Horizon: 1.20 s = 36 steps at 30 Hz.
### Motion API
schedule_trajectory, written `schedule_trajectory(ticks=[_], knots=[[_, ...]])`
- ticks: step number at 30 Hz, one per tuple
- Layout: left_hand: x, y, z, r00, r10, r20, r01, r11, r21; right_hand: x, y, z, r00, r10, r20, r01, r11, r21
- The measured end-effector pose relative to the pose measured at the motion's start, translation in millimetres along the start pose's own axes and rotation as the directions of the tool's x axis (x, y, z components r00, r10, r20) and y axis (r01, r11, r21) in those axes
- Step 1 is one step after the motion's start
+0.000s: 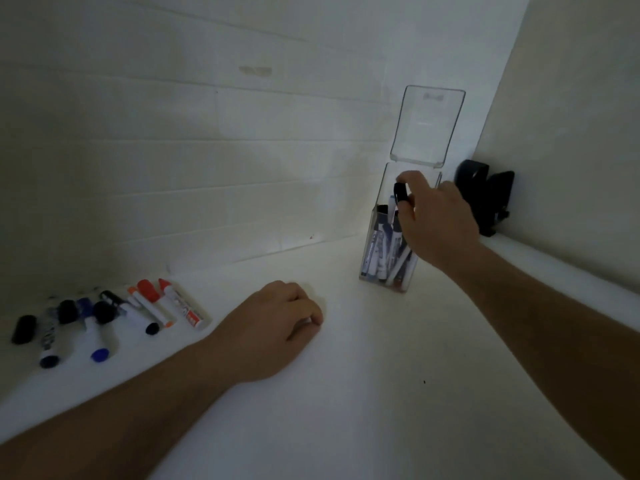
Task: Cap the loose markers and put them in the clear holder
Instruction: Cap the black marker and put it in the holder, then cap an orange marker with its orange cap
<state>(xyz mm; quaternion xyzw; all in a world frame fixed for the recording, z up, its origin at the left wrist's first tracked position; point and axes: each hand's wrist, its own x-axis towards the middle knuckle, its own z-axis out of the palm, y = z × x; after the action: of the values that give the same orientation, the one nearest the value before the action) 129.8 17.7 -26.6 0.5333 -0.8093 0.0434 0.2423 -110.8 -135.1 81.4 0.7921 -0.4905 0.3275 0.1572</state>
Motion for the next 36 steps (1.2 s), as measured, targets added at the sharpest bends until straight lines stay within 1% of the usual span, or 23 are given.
schedule_trajectory(ticks=[2, 3, 6, 8, 11, 13, 14, 15, 17, 19, 20, 21, 22, 23, 25, 26, 28, 29, 30, 32, 36], knots=[[-0.5, 1.5, 0.0, 1.000, 0.008, 0.003, -0.008, 1.000, 0.024, -5.9, -2.6, -1.1, 0.998, -0.020, -0.058, 0.016, 0.997, -0.072], [-0.6, 2.0, -0.1, 1.000, 0.009, -0.001, -0.009, 1.000, 0.027, -10.0, -2.5, -1.3, 0.998, -0.031, -0.062, 0.025, 0.996, -0.090], [-0.9, 2.2, -0.3, 1.000, 0.016, -0.015, -0.015, 1.000, 0.028, -22.3, 2.7, 3.4, 0.999, -0.040, 0.010, 0.041, 0.985, -0.168], [-0.8, 0.4, 0.1, 1.000, 0.019, -0.013, -0.018, 0.999, 0.027, -27.9, 3.8, 4.8, 0.997, -0.003, 0.077, 0.015, 0.987, -0.161], [-1.5, -0.6, 1.4, 0.999, 0.028, -0.019, -0.027, 0.999, 0.025, -29.8, 2.5, -0.3, 0.990, 0.044, 0.131, -0.028, 0.992, -0.123], [-1.2, -0.5, -0.1, 0.999, 0.036, -0.021, -0.035, 0.999, 0.020, -30.4, 0.4, -1.9, 0.990, 0.061, 0.129, -0.044, 0.991, -0.126], [-0.7, -0.6, -2.1, 0.999, 0.046, -0.014, -0.046, 0.999, 0.019, -31.7, -3.3, -2.3, 0.994, 0.059, 0.097, -0.047, 0.992, -0.114], [0.3, -0.5, -6.0, 0.998, 0.062, 0.002, -0.062, 0.998, 0.019, -34.3, -9.5, -3.7, 0.998, 0.038, 0.047, -0.034, 0.995, -0.097], [1.0, -2.6, -19.8, 0.997, 0.061, 0.040, -0.061, 0.998, -0.004, -42.1, -31.7, -4.8, 0.998, -0.049, -0.035, 0.046, 0.996, -0.081], [-3.1, -9.2, -39.3, 0.999, -0.031, 0.016, 0.031, 0.999, -0.006, -53.5, -64.4, -1.1, 0.986, -0.164, -0.035, 0.160, 0.983, -0.094], [-7.2, -14.2, -51.2, 0.995, -0.096, -0.021, 0.096, 0.995, 0.025, -59.0, -83.0, 3.6, 0.976, -0.218, -0.013, 0.216, 0.974, -0.072], [-11.3, -21.9, -63.7, 0.983, -0.173, -0.056, 0.176, 0.982, 0.061, -63.9, -101.7, 11.8, 0.964, -0.263, 0.028, 0.263, 0.965, -0.013], [-16.0, -30.6, -76.1, 0.962, -0.260, -0.087, 0.266, 0.961, 0.073, -68.5, -119.5, 21.2, 0.949, -0.303, 0.089, 0.296, 0.952, 0.080], [-21.1, -40.0, -87.6, 0.928, -0.353, -0.116, 0.360, 0.932, 0.045, -72.7, -136.3, 31.1, 0.924, -0.345, 0.161, 0.311, 0.928, 0.205], [-29.7, -58.0, -106.1, 0.825, -0.530, -0.196, 0.527, 0.847, -0.072, -79.1, -166.4, 49.0, 0.855, -0.442, 0.273, 0.278, 0.833, 0.478], [-32.9, -66.9, -112.4, 0.762, -0.603, -0.235, 0.589, 0.797, -0.137, -81.4, -180.1, 55.9, 0.816, -0.499, 0.293, 0.261, 0.770, 0.582], [-37.5, -80.8, -120.8, 0.652, -0.716, -0.249, 0.686, 0.697, -0.208, -83.4, -206.9, 65.7, 0.765, -0.587, 0.264, 0.276, 0.669, 0.690], [-39.1, -86.4, -123.4, 0.614, -0.756, -0.227, 0.730, 0.653, -0.200, -82.8, -218.2, 70.2, 0.751, -0.608, 0.258, 0.270, 0.639, 0.720], [-40.6, -90.2, -125.3, 0.586, -0.785, -0.200, 0.767, 0.617, -0.175, -81.3, -227.8, 74.7, 0.744, -0.610, 0.272, 0.252, 0.633, 0.732], [-42.4, -97.4, -126.4, 0.546, -0.827, -0.131, 0.820, 0.560, -0.122, -76.7, -239.9, 83.8, 0.746, -0.588, 0.313, 0.228, 0.666, 0.710], [-45.3, -102.7, -123.5, 0.480, -0.877, 0.021, 0.872, 0.474, -0.122, -70.5, -244.2, 94.7, 0.750, -0.568, 0.339, 0.293, 0.744, 0.600]])
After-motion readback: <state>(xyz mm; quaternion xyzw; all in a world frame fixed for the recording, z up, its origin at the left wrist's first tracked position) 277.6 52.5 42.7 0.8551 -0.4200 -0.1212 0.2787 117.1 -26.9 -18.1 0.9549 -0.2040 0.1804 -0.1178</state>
